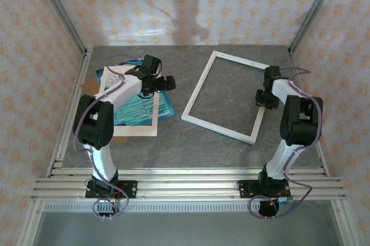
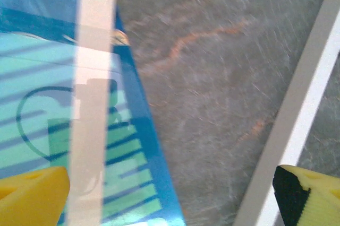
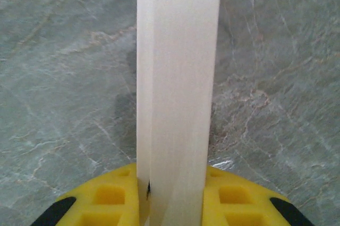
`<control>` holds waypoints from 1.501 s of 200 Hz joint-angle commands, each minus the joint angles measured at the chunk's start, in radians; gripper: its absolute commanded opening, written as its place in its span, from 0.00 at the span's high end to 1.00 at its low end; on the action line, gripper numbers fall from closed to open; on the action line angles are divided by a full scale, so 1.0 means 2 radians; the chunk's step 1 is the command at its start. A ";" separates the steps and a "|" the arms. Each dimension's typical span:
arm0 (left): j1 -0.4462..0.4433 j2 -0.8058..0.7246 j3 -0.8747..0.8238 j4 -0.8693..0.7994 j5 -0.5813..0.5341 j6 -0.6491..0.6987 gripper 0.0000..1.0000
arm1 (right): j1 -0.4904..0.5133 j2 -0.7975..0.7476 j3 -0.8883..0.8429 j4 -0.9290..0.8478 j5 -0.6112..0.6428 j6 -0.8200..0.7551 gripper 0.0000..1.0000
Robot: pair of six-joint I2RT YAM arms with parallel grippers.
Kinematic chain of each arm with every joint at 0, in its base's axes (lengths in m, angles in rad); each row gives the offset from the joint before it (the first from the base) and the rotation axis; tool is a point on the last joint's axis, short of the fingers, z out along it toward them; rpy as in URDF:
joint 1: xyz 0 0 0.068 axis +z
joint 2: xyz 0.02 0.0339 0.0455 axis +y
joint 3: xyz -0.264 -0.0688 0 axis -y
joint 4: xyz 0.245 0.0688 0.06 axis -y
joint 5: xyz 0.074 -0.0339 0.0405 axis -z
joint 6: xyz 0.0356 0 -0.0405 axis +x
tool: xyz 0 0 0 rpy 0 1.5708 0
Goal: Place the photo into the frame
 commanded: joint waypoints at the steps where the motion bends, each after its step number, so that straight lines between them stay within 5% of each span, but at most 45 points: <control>1: 0.017 -0.031 -0.010 -0.028 -0.020 0.021 0.00 | 0.000 0.005 0.030 -0.032 0.001 -0.070 0.78; 138: 0.043 -0.111 -0.082 -0.064 -0.066 0.037 0.00 | 0.011 0.128 0.142 -0.052 -0.029 -0.168 0.77; 167: 0.043 -0.122 -0.095 -0.068 -0.080 0.018 0.00 | 0.011 0.144 0.160 -0.053 -0.014 -0.156 0.65; 203: 0.044 -0.132 -0.107 -0.070 -0.091 -0.001 0.00 | 0.011 0.094 0.161 -0.044 -0.023 -0.083 0.40; 252: 0.059 -0.144 -0.130 -0.062 -0.104 -0.019 0.00 | 0.035 -0.046 0.105 -0.025 0.012 0.065 0.39; 300: 0.098 -0.143 -0.183 -0.007 -0.037 -0.058 0.00 | 0.152 -0.129 0.071 -0.013 -0.025 0.138 0.40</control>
